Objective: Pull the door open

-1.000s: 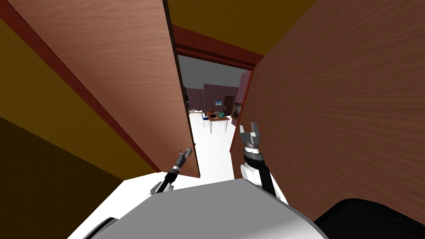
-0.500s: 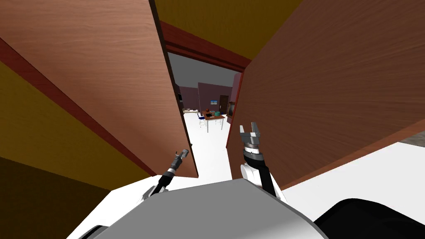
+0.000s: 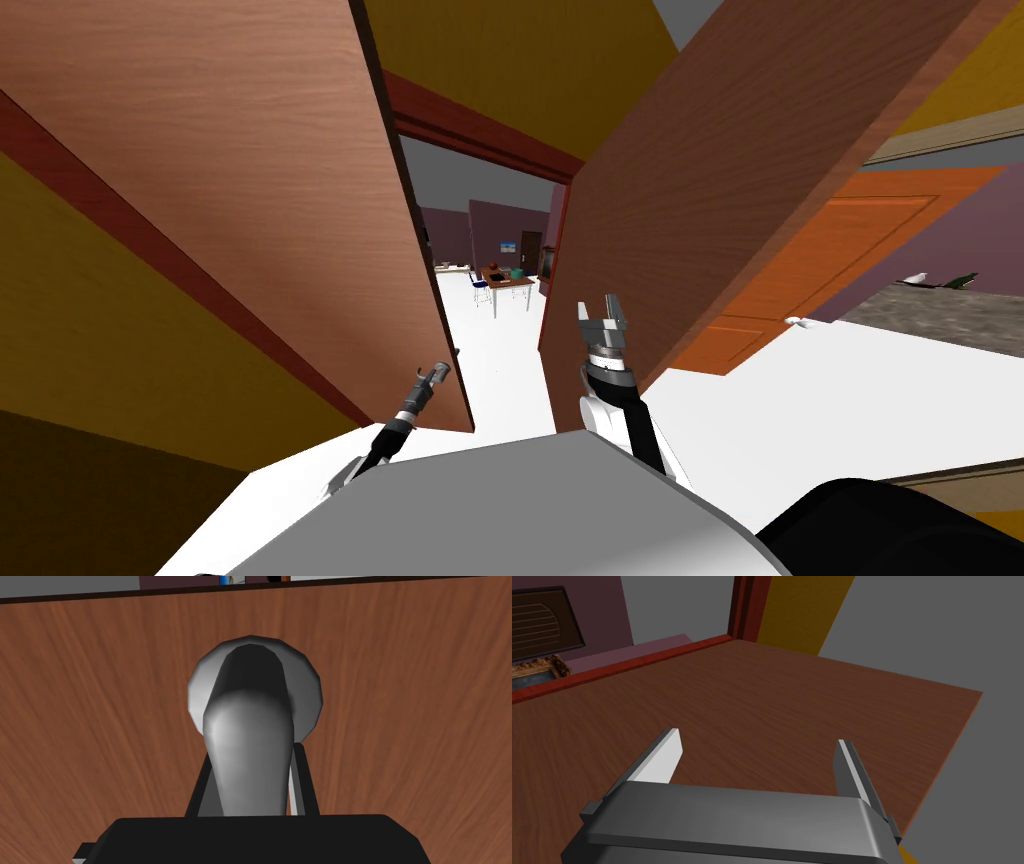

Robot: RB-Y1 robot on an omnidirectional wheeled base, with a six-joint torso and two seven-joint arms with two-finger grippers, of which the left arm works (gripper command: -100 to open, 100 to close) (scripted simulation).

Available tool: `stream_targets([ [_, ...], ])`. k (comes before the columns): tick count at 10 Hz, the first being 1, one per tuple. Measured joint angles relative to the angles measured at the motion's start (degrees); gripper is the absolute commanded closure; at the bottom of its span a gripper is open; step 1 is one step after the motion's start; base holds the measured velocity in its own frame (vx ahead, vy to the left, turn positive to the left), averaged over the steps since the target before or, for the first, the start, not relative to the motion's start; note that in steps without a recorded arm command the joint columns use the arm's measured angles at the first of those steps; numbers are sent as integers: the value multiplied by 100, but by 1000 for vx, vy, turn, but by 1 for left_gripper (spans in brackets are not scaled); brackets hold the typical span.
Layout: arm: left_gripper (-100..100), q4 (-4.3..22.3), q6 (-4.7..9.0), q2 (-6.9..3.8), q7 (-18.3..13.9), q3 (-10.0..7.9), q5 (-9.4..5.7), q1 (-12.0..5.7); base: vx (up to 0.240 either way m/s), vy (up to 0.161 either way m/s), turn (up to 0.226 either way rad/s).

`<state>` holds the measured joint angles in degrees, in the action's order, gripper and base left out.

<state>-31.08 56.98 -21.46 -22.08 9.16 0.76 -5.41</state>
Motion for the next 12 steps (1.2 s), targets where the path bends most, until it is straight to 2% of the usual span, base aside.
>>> stream_targets([
  [2, 100, 51, 64, -66, 14, 32, -128, -4, -190, 28, -215],
  [3, 100, 195, 133, -86, 25, 68, -202, -61, -189, 73, -236],
  [5, 100, 156, 143, -149, 62, 140, -373, 1, -221, 110, -274],
  [6, 100, 322, 215, -160, 71, 191, -452, -71, -129, 73, -91],
  [7, 100, 257, 200, -179, 67, 230, -480, -19, -153, 67, -178],
  [9, 100, 214, 205, -226, 93, 309, -640, 29, -196, 127, -189],
  [12, 100, 91, 188, -235, 133, 427, -769, 123, -147, 115, -111],
])
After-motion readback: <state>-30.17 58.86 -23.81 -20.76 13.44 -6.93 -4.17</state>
